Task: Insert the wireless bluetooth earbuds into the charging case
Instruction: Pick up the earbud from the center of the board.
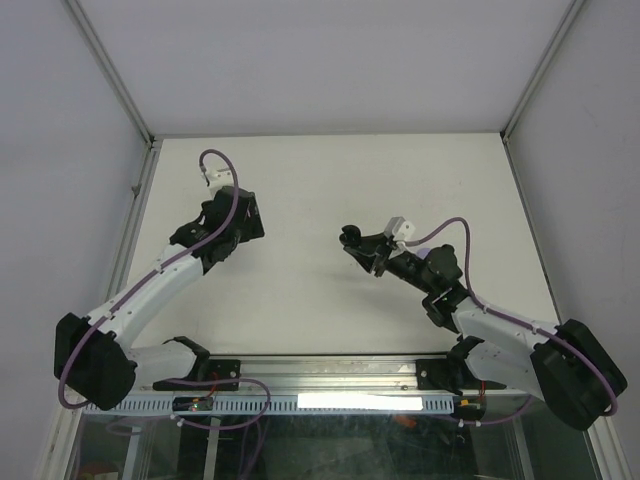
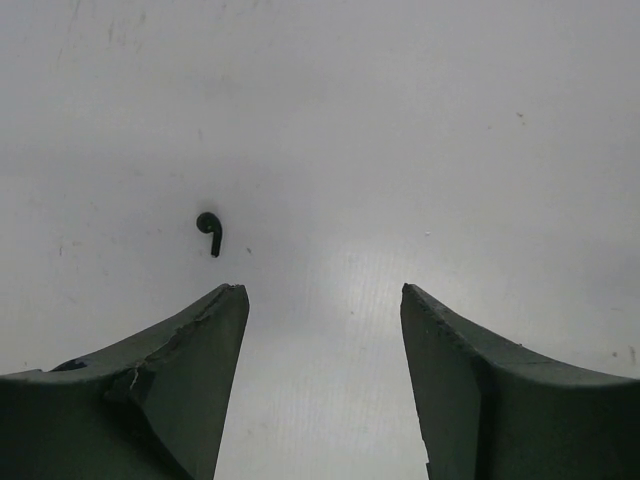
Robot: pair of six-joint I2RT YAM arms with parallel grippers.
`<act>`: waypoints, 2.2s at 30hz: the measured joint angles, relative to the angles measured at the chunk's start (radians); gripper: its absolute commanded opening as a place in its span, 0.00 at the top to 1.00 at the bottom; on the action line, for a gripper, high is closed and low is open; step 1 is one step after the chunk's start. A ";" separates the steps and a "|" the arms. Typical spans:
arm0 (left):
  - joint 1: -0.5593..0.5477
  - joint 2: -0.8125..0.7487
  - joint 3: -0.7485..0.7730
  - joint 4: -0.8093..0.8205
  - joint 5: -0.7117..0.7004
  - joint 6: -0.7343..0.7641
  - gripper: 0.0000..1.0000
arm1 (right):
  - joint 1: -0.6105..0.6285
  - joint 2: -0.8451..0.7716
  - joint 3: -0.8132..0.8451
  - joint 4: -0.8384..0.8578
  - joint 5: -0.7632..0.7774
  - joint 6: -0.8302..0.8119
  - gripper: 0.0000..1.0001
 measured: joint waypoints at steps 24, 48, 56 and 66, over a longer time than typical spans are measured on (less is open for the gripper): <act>0.402 0.494 0.059 0.010 0.278 0.116 0.61 | -0.005 -0.031 -0.037 -0.010 0.032 -0.037 1.00; 0.414 0.555 0.084 0.017 0.362 0.159 0.74 | -0.006 -0.058 -0.041 -0.025 0.049 -0.046 1.00; 0.410 0.578 0.109 0.000 0.359 0.161 0.78 | -0.006 -0.062 -0.041 -0.034 0.050 -0.049 1.00; 0.386 0.589 0.126 0.000 0.352 0.164 0.89 | -0.007 -0.066 -0.041 -0.049 0.049 -0.056 1.00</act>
